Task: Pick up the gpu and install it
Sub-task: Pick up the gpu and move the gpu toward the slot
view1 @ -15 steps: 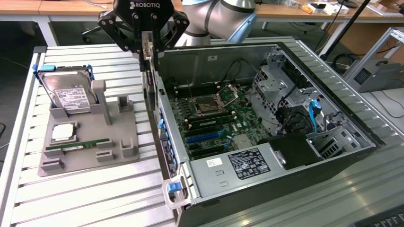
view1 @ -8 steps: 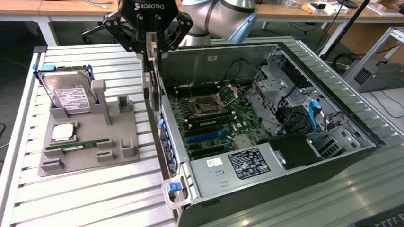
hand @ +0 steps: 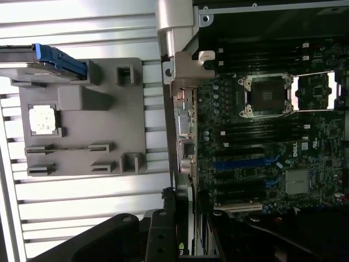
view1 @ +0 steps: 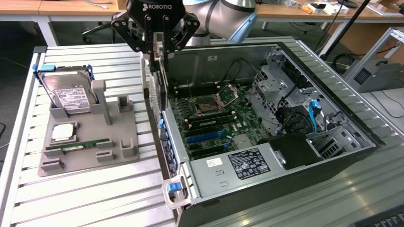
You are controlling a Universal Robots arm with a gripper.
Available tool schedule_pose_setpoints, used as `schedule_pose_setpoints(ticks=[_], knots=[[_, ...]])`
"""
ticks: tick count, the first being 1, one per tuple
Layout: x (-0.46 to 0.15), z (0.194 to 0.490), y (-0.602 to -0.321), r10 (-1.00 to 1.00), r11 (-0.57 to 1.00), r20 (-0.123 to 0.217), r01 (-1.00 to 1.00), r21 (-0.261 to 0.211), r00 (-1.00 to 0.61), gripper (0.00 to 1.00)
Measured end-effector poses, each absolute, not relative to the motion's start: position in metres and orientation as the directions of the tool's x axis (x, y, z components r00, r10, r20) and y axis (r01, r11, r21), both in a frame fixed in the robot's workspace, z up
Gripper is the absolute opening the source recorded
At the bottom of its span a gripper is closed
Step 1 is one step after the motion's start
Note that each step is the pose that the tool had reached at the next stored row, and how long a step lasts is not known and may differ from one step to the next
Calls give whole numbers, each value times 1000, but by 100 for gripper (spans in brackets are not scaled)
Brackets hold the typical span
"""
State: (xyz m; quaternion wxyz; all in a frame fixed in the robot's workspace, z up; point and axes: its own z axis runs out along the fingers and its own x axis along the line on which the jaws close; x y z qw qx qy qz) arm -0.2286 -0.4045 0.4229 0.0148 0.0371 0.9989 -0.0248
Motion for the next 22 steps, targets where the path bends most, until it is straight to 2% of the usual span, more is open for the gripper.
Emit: schedule_pose_setpoints(ticks=[22], knots=[[-198,418,-405,73,996,-31,75,-48,-997,27]])
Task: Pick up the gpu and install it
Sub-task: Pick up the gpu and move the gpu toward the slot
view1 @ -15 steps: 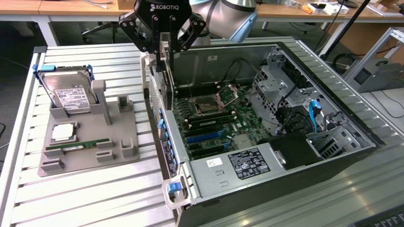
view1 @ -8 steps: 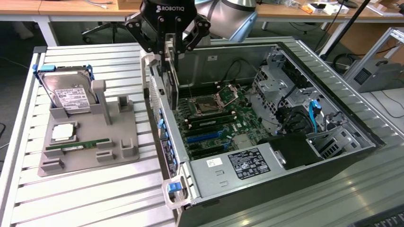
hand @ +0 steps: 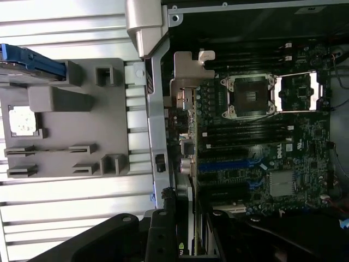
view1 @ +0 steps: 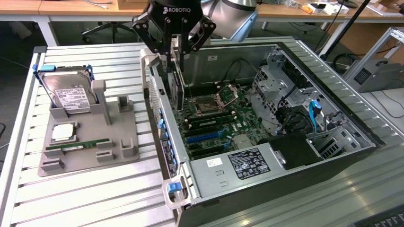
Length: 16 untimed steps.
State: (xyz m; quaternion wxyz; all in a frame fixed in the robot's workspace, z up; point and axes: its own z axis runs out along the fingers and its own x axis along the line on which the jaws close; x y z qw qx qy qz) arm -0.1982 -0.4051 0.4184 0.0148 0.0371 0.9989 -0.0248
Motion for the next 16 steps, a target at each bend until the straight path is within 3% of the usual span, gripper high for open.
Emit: schedule_pose_setpoints(ticks=[16], knots=[[-176,414,-405,74,996,-31,75,-49,-997,27]])
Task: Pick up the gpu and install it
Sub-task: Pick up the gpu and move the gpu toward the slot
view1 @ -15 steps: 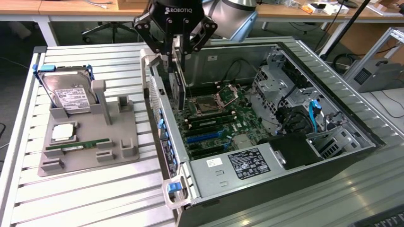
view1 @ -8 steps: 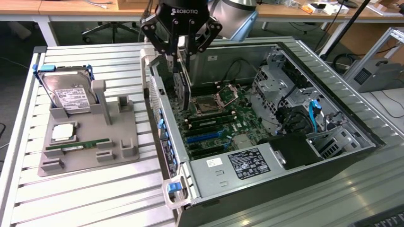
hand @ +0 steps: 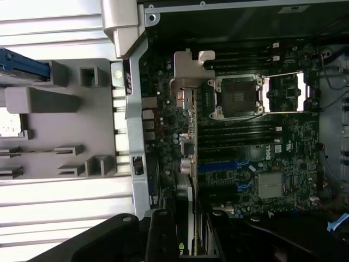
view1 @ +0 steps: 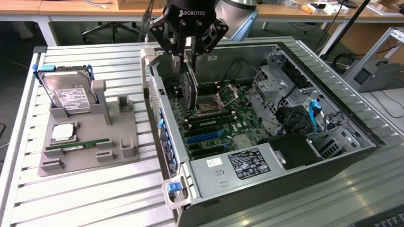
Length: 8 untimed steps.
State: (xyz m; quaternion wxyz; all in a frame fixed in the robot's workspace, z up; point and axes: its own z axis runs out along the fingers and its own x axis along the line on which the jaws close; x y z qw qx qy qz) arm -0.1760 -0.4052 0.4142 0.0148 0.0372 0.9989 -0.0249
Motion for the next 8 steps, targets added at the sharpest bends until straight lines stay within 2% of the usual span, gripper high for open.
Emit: schedule_pose_setpoints(ticks=[8], knots=[[-165,412,-405,73,996,-31,75,-49,-997,27]])
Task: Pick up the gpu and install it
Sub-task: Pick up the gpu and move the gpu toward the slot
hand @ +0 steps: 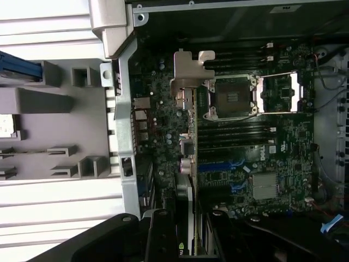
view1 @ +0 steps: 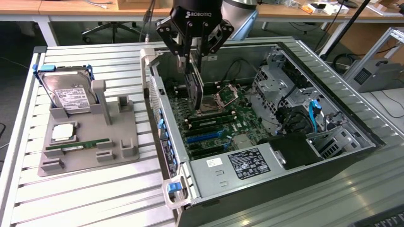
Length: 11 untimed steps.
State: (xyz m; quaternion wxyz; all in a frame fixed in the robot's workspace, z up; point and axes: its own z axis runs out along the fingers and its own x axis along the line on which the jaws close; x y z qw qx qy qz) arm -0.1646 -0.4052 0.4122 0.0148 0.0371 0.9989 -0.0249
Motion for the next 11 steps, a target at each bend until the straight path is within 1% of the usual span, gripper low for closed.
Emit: schedule_pose_setpoints(ticks=[11], knots=[[-149,409,-406,73,996,-31,75,-49,-997,27]])
